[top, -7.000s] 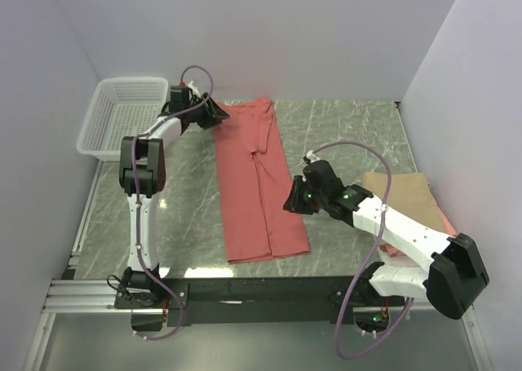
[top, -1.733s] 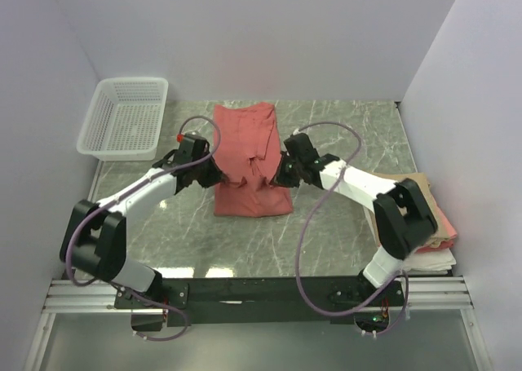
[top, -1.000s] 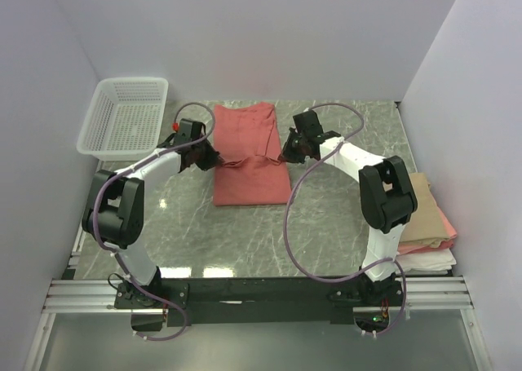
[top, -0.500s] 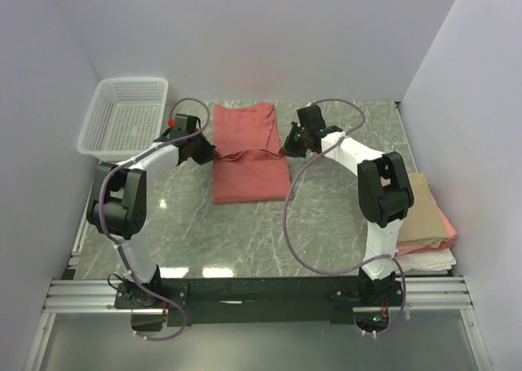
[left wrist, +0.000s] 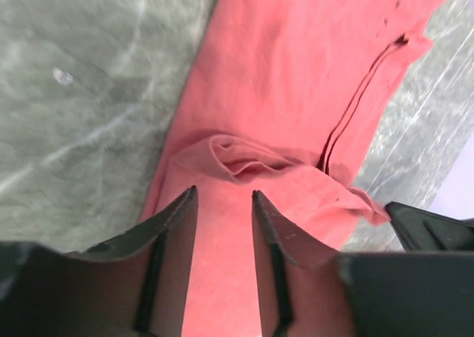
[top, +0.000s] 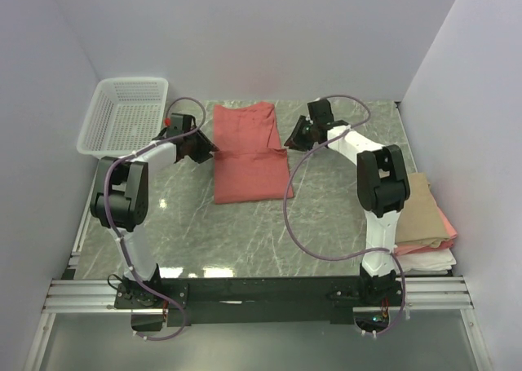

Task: Fold and stack the t-shirts
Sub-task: Fold the tshirt

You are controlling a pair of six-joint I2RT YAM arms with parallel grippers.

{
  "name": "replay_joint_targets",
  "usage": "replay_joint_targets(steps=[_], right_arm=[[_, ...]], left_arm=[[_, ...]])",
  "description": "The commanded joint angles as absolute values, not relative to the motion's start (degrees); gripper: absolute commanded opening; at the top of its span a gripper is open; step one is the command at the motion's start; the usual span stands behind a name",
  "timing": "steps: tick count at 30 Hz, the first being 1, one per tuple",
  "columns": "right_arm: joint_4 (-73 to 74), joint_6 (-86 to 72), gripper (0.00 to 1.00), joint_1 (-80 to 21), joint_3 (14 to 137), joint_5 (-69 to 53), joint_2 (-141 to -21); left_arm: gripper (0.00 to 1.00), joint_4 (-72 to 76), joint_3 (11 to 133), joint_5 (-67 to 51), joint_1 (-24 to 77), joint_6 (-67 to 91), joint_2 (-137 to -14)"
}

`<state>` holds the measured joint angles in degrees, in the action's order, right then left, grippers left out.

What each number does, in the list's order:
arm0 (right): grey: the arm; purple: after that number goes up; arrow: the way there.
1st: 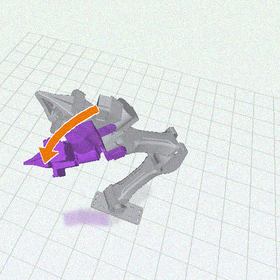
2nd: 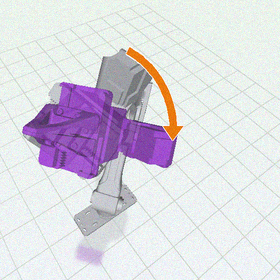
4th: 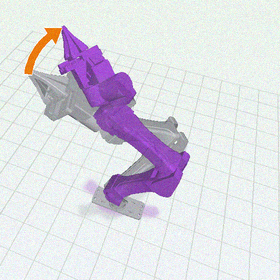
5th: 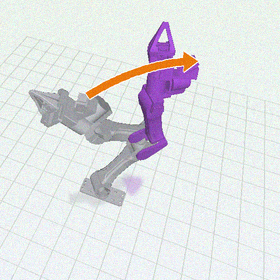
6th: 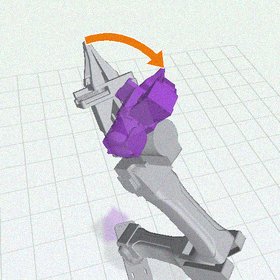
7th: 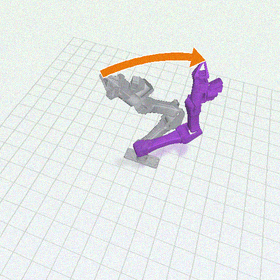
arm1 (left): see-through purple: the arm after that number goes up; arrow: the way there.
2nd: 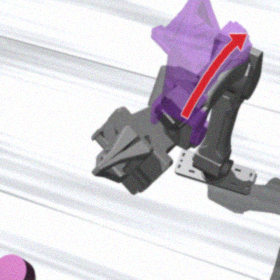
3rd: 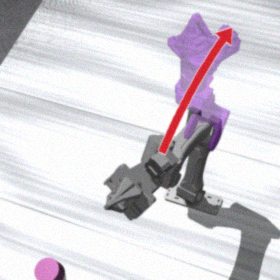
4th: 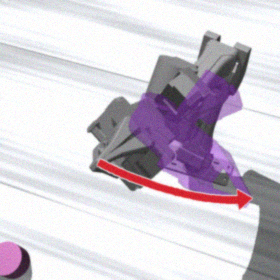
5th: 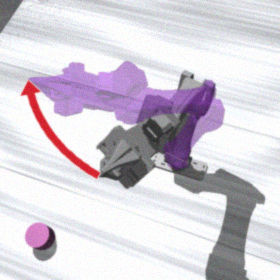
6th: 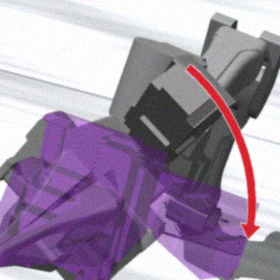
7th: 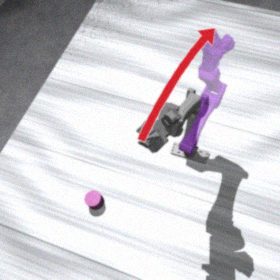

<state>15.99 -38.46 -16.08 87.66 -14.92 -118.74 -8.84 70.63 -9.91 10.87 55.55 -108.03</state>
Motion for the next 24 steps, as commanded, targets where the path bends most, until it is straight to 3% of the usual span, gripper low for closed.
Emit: replay_joint_targets(steps=[1, 3, 7, 8, 11, 18, 24], right_arm=[[14.7, -36.1, 0.32, -14.7, 90.3, -15.6, -115.6], [15.9, -35.1, 0.46, -14.7, 91.4, -15.8, -114.9], [18.3, -33.7, 0.48, -15.6, 91.8, -15.0, -113.5], [17.2, -33.6, 0.47, -16.1, 89.7, -14.9, -112.8], [16.1, -32.8, 0.44, -19.1, 87.5, -13.1, -111.2], [16.3, -31.9, 0.18, -24.6, 92.5, -13.9, -118.2], [16.1, -31.9, 0.11, -25.0, 99.0, -16.8, -125.6]], left_arm=[[0.43, -7.2, 72.6, -9.9, 9.7, 54.4, -104.5], [0.43, -8.3, 72.8, -9.2, 9.9, 53.9, -103.5], [0.35, -9.3, 71.4, -7.6, 11.9, 53.4, -100.2], [0.19, -9.7, 71.1, -7.7, 12.6, 53.5, -99.9], [0.02, -9.5, 71.5, -8.7, 15.4, 53.2, -100.7], [0.01, -7.8, 77.2, -13.4, 19.3, 53.4, -109.9], [0.01, -8.7, 85.9, -15.9, 19.0, 51.2, -119.3]])
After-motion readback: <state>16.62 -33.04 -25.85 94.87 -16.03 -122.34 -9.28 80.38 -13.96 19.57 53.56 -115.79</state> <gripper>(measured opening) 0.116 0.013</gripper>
